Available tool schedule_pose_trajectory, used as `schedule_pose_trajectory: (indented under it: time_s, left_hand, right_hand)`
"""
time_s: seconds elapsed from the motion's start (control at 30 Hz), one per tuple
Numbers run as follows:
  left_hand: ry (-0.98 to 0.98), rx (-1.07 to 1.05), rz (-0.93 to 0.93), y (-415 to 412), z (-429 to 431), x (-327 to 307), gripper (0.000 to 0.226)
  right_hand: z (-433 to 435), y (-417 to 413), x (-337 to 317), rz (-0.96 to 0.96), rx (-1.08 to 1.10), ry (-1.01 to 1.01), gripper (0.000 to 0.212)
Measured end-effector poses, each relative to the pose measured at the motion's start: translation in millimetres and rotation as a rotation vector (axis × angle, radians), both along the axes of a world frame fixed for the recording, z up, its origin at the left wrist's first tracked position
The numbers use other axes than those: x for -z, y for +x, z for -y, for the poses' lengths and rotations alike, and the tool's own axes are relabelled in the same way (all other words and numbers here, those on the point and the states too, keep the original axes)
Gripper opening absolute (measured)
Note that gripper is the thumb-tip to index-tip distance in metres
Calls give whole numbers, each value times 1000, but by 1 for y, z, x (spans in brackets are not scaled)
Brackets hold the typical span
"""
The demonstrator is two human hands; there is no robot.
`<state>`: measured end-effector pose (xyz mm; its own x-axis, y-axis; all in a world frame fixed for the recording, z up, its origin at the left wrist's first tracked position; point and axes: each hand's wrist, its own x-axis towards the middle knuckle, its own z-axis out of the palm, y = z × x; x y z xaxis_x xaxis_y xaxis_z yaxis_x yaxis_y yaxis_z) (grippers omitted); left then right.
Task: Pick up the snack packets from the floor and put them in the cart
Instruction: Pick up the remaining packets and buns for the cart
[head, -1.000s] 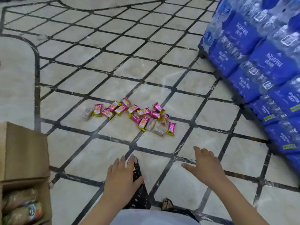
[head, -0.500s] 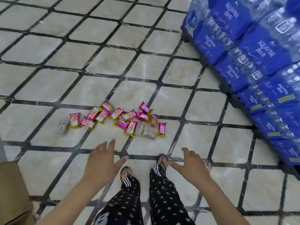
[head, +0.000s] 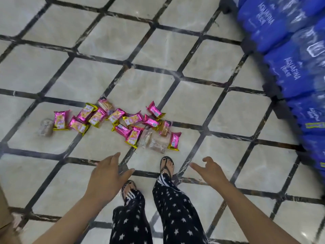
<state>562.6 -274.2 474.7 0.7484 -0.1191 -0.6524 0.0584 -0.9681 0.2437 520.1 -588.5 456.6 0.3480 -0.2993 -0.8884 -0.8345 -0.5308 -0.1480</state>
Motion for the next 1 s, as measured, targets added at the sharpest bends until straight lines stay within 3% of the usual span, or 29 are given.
schedule_pose_trajectory:
  time_s: [0.07, 0.3, 0.47, 0.6, 0.67, 0.77, 0.9, 1.0]
  left_hand:
    - [1, -10, 0, 14, 12, 29, 84]
    - [-12, -39, -1, 43, 38, 236, 82]
    - [-33, -63, -20, 47, 42, 379, 87]
    - [-127, -143, -28, 50, 49, 468, 81]
    - [-179, -196, -23, 53, 53, 501, 78]
    - [-202, -229, 12, 57, 60, 540, 70]
    - [-138, -276, 67, 58, 70, 555, 76]
    - [-163, -279, 54, 60, 73, 542, 76]
  right_hand:
    - [8, 21, 32, 20, 13, 5, 79]
    - [8, 77, 245, 34, 44, 3, 80]
    - [-7, 90, 381, 123, 125, 12, 51]
    - [-15, 97, 457, 207, 168, -26, 65]
    - [-17, 102, 483, 255, 202, -49, 80]
    - [-20, 109, 515, 293, 183, -108, 86]
    - [-29, 120, 536, 227, 105, -123, 66]
    - [-35, 123, 533, 267, 168, -87, 53]
